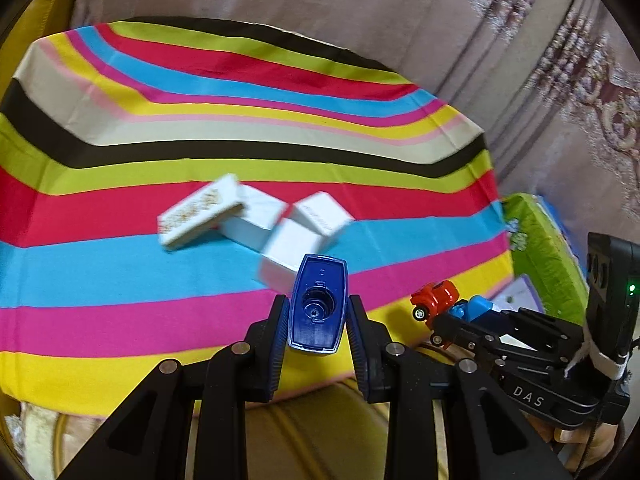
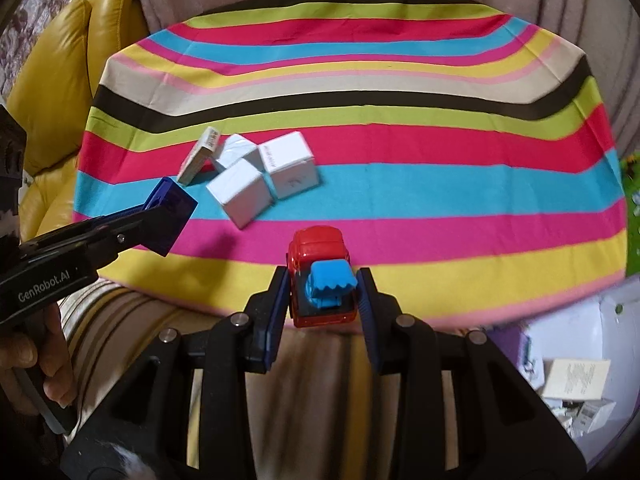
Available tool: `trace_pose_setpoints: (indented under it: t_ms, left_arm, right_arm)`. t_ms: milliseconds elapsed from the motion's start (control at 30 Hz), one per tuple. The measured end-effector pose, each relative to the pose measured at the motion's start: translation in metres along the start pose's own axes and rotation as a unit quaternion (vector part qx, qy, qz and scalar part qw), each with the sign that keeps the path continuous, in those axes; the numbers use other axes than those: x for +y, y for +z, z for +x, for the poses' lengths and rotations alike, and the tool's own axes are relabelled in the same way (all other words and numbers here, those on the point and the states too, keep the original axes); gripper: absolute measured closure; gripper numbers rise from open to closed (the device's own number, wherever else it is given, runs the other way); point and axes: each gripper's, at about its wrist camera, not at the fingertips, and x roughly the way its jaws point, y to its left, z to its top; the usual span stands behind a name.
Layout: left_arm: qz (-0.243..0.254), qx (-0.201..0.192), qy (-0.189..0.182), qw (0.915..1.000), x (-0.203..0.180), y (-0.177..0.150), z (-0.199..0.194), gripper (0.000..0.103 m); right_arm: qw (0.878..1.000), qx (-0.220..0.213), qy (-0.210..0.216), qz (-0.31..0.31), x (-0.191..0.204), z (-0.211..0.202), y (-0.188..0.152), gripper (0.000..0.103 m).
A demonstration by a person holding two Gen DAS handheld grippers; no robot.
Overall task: Organize rigid objects
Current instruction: 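Carry the blue piece and red truck into the purple-rimmed box and release them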
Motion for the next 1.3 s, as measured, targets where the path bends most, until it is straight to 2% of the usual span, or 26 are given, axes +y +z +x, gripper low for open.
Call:
trace_pose_setpoints:
  t_ms: [233,467,900,1067,1233,1300]
  left_arm:
    - [0.005,0.028,-0.066,0.9974,-0.049,-0.010,0.013,0.073]
    - [0.000,0.072,-0.143,0.9871,-0.098,-0.025,0.033,0.073]
    - [0.059,0.142,-0.192,0.9693,-0.184,-0.051,0.065,0.073]
    - [0.085,0.174,-0.205,0.9593,-0.216,-0.066,0.082,0.073]
    - [0.108,0.207,-0.215,0.9482,-0.236,-0.079,0.095,0.073]
    - [0.119,0.211,-0.213,0.9465,-0.241,-0.082,0.098,0.073]
  right_arm:
    - [0.999,-0.007,-0.020,0.037,-0.049,-0.032,-0.024,0.065]
    - [0.994,-0.013,-0.058,0.089,-0.111,-0.058,-0.046,0.065]
    - [0.976,0.005,-0.133,0.170,-0.209,-0.079,-0.091,0.065]
    - [0.969,0.024,-0.147,0.195,-0.233,-0.078,-0.113,0.065]
    - [0.968,0.042,-0.155,0.195,-0.242,-0.076,-0.128,0.065]
    - [0.966,0.049,-0.157,0.197,-0.248,-0.074,-0.134,0.065]
